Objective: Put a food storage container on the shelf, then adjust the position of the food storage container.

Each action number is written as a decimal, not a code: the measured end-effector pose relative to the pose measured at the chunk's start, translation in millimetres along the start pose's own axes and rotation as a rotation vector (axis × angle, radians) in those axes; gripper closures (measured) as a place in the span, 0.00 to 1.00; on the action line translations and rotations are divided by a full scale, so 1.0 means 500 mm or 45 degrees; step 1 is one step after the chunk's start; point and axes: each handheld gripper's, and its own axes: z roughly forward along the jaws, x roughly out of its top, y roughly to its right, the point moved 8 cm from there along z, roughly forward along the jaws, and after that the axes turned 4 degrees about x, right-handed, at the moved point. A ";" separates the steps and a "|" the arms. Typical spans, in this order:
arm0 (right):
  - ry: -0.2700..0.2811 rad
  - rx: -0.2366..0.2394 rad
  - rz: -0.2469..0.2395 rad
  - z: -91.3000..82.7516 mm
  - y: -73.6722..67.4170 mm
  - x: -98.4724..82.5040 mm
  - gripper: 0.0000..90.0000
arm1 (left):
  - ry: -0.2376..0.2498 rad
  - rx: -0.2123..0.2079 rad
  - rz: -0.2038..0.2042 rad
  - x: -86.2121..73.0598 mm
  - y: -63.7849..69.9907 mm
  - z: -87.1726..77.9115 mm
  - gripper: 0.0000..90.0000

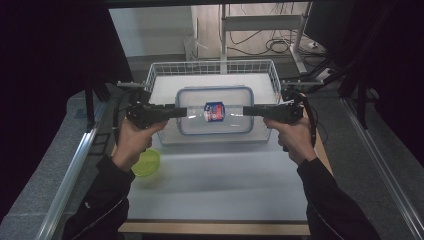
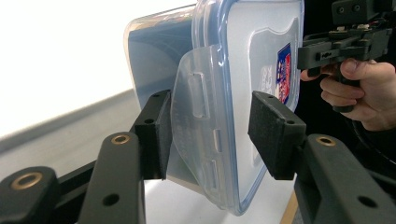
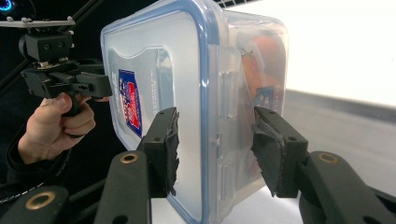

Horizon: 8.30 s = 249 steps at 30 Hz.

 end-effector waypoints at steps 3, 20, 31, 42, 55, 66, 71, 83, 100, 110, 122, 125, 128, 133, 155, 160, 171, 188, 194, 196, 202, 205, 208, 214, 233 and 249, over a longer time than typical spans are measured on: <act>0.008 -0.005 -0.001 0.002 0.001 0.019 0.58 | 0.006 -0.008 -0.001 0.020 -0.007 0.000 0.57; 0.075 -0.029 0.009 0.015 0.023 0.120 0.58 | 0.035 -0.020 -0.031 0.111 -0.050 0.018 0.57; 0.087 -0.032 0.055 0.044 0.051 0.150 0.58 | 0.063 -0.013 -0.078 0.145 -0.092 0.035 0.56; 0.090 -0.042 0.112 0.055 0.083 0.148 0.58 | 0.056 -0.017 -0.105 0.128 -0.110 0.062 0.56; 0.142 -0.048 0.098 0.059 0.093 0.151 0.56 | 0.043 0.077 0.013 0.126 -0.108 0.069 0.50; 0.157 -0.155 0.043 0.061 0.116 0.146 0.55 | 0.046 0.148 0.059 0.122 -0.114 0.081 0.47; 0.174 -0.190 -0.014 0.061 0.109 0.148 0.53 | 0.054 0.197 0.116 0.118 -0.108 0.080 0.40; 0.096 -0.270 -0.352 0.004 0.056 0.082 0.92 | 0.086 0.277 0.299 0.050 -0.078 0.047 0.64; -0.017 -0.319 -0.378 0.084 0.091 0.059 0.99 | 0.041 0.339 0.264 0.047 -0.087 0.122 0.88; -0.006 -0.317 -0.358 0.084 0.099 0.060 0.96 | 0.043 0.330 0.282 0.044 -0.077 0.120 0.85; 0.020 -0.275 -0.384 0.050 0.076 0.022 0.67 | 0.060 0.298 0.359 -0.022 -0.034 0.083 0.55; 0.029 -0.276 -0.400 0.041 0.071 0.011 0.62 | 0.052 0.297 0.363 -0.043 -0.029 0.085 0.49; 0.030 -0.284 -0.418 0.032 0.066 -0.004 0.55 | 0.022 0.303 0.395 -0.067 -0.021 0.092 0.42; 0.004 -0.301 -0.450 0.026 0.057 -0.032 0.46 | -0.002 0.301 0.430 -0.103 -0.007 0.104 0.35; -0.078 -0.343 -0.527 0.014 0.069 -0.182 0.15 | -0.046 0.263 0.439 -0.256 0.012 0.114 0.18; -0.063 -0.299 -0.462 0.011 0.068 -0.211 0.10 | -0.088 0.263 0.450 -0.295 0.009 0.117 0.12; -0.071 -0.306 -0.483 0.005 0.056 -0.286 0.03 | -0.044 0.296 0.555 -0.362 0.050 0.088 0.04; -0.194 -0.352 -0.558 0.001 0.064 -0.411 0.04 | -0.141 0.307 0.616 -0.466 0.059 0.106 0.03; -0.238 -0.363 -0.535 -0.003 0.080 -0.435 0.04 | -0.175 0.325 0.604 -0.473 0.051 0.113 0.03; -0.236 -0.362 -0.532 -0.004 0.082 -0.434 0.04 | -0.181 0.332 0.587 -0.470 0.046 0.110 0.03; -0.249 -0.383 -0.548 0.002 0.086 -0.434 0.05 | -0.208 0.364 0.470 -0.459 0.022 0.104 0.06; -0.260 -0.387 -0.562 0.007 0.087 -0.436 0.05 | -0.191 0.379 0.455 -0.443 0.016 0.097 0.14; -0.267 -0.392 -0.563 0.008 0.088 -0.436 0.05 | -0.166 0.407 0.453 -0.424 0.005 0.085 0.27; -0.277 -0.407 -0.560 0.010 0.093 -0.437 0.06 | -0.168 0.409 0.369 -0.394 -0.038 0.065 0.63; -0.303 -0.418 -0.572 0.016 0.097 -0.439 0.08 | -0.046 0.761 0.157 -0.355 -0.226 -0.089 1.00; -0.329 -0.432 -0.577 0.017 0.101 -0.443 0.08 | -0.104 0.867 0.044 -0.392 -0.314 -0.113 1.00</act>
